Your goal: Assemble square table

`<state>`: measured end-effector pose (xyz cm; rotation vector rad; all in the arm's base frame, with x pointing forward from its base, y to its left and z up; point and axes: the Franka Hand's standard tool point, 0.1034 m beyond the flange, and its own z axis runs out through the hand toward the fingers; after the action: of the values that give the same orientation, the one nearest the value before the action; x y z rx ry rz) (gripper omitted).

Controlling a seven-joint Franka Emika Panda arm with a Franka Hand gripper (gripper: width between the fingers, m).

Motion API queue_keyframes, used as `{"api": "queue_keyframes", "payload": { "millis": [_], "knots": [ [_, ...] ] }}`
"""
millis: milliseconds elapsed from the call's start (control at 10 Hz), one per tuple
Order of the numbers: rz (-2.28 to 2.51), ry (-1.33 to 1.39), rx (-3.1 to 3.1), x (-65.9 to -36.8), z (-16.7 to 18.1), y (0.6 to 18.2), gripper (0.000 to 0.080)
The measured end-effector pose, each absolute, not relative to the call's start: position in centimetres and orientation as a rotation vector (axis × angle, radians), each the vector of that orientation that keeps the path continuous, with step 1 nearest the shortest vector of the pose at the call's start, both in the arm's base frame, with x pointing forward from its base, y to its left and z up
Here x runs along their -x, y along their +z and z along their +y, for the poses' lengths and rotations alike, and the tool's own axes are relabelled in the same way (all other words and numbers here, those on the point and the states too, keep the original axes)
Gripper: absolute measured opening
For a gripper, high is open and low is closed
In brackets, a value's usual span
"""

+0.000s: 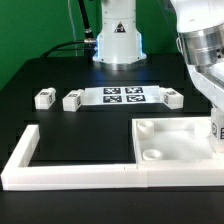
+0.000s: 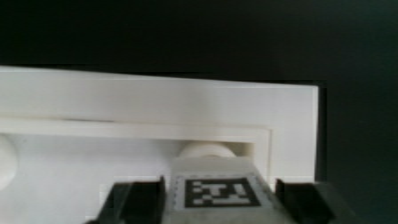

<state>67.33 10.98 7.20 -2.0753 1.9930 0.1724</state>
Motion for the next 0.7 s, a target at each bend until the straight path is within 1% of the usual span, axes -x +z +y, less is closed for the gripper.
{"api": "queue_keyframes", "payload": {
  "millis": [100,200,300,400,500,700],
  "knots": [
    [1.974,0.169,2.092,-67.33,10.99,7.2,0.0376],
    [1.95,0.166,2.118,-67.28,11.02,7.19,0.0522],
    [1.693,0.148,2.363,-66.85,11.11,7.08,0.0522],
    [1.537,0.131,2.478,-66.7,11.47,7.12,0.0621],
    [1.469,0.125,2.518,-66.48,11.72,7.09,0.0644],
    [1.304,0.103,2.603,-66.51,11.52,7.0,0.0648]
  ]
}}
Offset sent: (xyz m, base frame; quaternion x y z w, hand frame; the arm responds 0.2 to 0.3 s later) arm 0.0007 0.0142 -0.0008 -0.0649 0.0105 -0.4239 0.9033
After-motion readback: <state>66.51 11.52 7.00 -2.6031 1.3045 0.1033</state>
